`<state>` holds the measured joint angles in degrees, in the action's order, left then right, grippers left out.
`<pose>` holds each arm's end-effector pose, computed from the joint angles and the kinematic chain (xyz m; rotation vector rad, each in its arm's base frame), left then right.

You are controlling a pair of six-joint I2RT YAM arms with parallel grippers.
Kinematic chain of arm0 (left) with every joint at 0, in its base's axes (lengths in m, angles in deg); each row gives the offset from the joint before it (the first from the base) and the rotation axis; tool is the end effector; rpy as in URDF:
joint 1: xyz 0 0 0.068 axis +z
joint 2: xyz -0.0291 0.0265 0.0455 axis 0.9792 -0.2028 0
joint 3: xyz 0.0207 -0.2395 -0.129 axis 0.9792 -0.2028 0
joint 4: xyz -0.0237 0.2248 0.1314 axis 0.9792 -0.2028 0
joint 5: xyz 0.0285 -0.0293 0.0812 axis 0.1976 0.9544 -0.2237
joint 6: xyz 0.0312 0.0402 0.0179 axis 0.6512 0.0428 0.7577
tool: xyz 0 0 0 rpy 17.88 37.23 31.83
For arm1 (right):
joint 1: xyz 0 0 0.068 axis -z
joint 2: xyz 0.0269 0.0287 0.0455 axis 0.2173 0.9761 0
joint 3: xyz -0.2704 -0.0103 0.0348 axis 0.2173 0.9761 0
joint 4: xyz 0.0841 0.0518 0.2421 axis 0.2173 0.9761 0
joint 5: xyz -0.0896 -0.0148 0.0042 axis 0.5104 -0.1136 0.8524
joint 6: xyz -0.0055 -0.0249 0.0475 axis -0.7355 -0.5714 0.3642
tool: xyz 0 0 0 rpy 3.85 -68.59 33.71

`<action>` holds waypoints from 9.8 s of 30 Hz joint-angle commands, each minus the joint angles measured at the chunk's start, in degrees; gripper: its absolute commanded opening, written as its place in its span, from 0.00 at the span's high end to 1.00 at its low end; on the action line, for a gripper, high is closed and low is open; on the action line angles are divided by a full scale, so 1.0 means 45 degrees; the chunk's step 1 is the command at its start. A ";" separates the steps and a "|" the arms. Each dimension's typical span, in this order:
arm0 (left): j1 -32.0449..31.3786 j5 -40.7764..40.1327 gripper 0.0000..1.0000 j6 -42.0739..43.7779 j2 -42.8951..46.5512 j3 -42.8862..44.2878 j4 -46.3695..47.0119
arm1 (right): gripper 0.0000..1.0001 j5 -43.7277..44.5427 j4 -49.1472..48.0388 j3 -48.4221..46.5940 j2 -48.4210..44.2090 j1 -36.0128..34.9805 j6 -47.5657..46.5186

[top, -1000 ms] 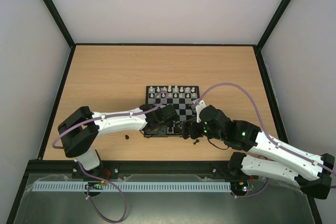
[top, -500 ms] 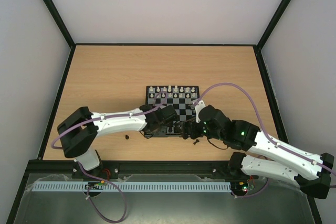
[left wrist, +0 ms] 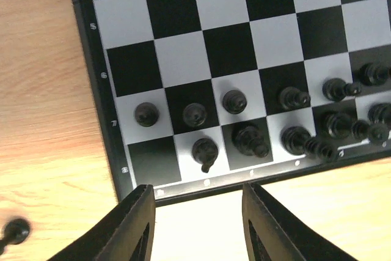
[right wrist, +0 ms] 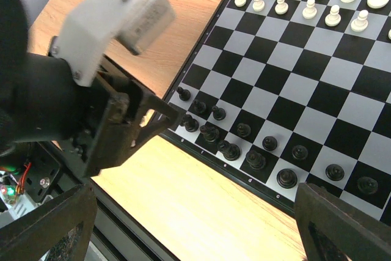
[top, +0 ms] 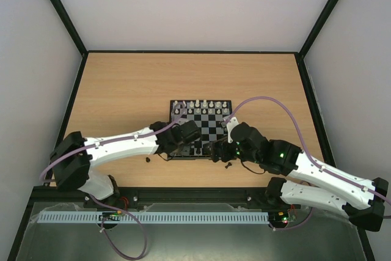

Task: Set up the chess pieces on the board
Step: Place the chess piece on the chessboard, then pick up the chess piece at the center of the board, then place the chess piece on the chessboard, then pick up the chess piece at the center of the board.

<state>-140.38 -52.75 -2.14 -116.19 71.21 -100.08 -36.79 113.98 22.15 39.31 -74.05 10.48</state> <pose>0.1441 -0.2539 0.2172 0.2206 2.7108 -0.2555 0.0924 0.1585 0.3101 -0.4321 2.1045 0.8484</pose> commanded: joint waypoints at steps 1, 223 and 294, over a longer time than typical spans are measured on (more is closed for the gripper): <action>-0.0041 -0.0767 0.53 -0.0664 0.1087 -0.0591 -0.1199 | 0.11 0.0078 0.0264 -0.0154 0.0077 0.0040 -0.0105; 0.0356 -0.2047 0.01 -0.1721 0.8265 -0.5354 0.0801 | 0.01 -0.0292 -0.0046 -0.0089 0.1890 0.0471 -0.0253; 0.0247 0.0379 0.01 0.1726 0.7815 -0.5814 0.5547 | 0.00 -0.1043 0.0501 0.4156 -0.1195 -0.0057 0.6974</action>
<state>-139.05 -52.36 4.29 -79.77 45.98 -77.65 -41.47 114.26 37.86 34.22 -72.65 36.89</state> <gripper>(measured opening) 0.993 0.993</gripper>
